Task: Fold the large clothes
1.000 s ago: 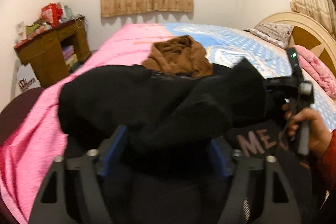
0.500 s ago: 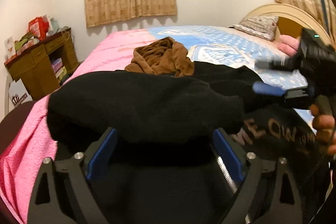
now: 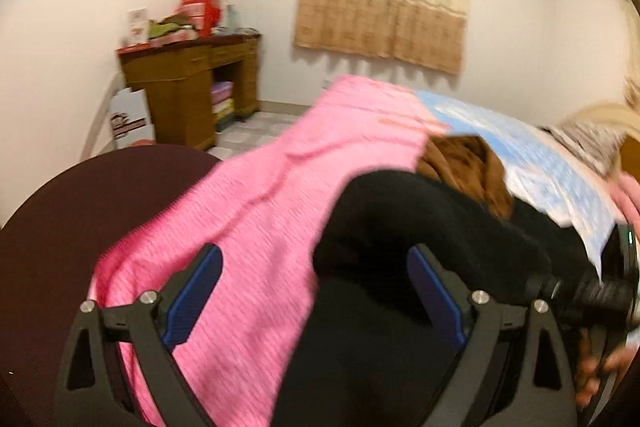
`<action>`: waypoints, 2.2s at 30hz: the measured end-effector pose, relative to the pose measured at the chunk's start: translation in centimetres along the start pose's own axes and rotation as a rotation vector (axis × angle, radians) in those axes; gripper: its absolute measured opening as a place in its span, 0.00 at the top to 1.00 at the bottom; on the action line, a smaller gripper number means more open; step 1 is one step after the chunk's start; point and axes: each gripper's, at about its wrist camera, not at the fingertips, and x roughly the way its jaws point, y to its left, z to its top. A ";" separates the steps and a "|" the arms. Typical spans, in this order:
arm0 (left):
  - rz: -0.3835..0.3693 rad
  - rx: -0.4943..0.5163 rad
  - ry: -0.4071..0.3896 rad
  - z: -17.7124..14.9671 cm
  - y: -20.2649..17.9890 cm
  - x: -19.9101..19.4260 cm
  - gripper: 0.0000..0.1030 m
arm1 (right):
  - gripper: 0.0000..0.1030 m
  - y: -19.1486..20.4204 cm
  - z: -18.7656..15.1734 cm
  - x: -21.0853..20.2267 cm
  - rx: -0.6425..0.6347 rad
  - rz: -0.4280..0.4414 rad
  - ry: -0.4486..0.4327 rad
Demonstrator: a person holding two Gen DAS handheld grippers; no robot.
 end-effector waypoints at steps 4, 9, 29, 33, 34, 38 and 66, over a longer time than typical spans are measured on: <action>0.065 -0.011 -0.022 2.5 0.1 1.8 0.06 | 0.84 3.5 1.1 -1.6 -0.176 -0.020 0.008; 0.093 -0.036 0.006 3.4 -0.2 4.5 0.06 | 0.85 7.3 0.9 -7.8 -0.428 0.076 0.012; 0.310 0.023 0.179 -2.7 -0.7 10.3 0.00 | 0.53 -5.9 2.0 -6.0 -0.152 -0.025 0.067; 0.265 0.005 0.113 -0.9 -0.3 6.9 0.00 | 0.51 -5.5 1.8 -11.6 -0.177 -0.185 -0.130; 0.255 0.008 0.091 -0.4 -0.7 6.2 0.00 | 0.51 -4.7 2.0 -13.0 -0.202 -0.214 -0.207; 0.159 0.050 0.014 2.4 -4.7 4.8 0.00 | 0.65 -0.1 2.4 -12.9 -0.322 -0.145 -0.237; 0.007 -0.189 0.185 -0.3 -4.0 12.4 0.00 | 0.69 0.7 7.4 -3.7 -0.302 -0.063 -0.032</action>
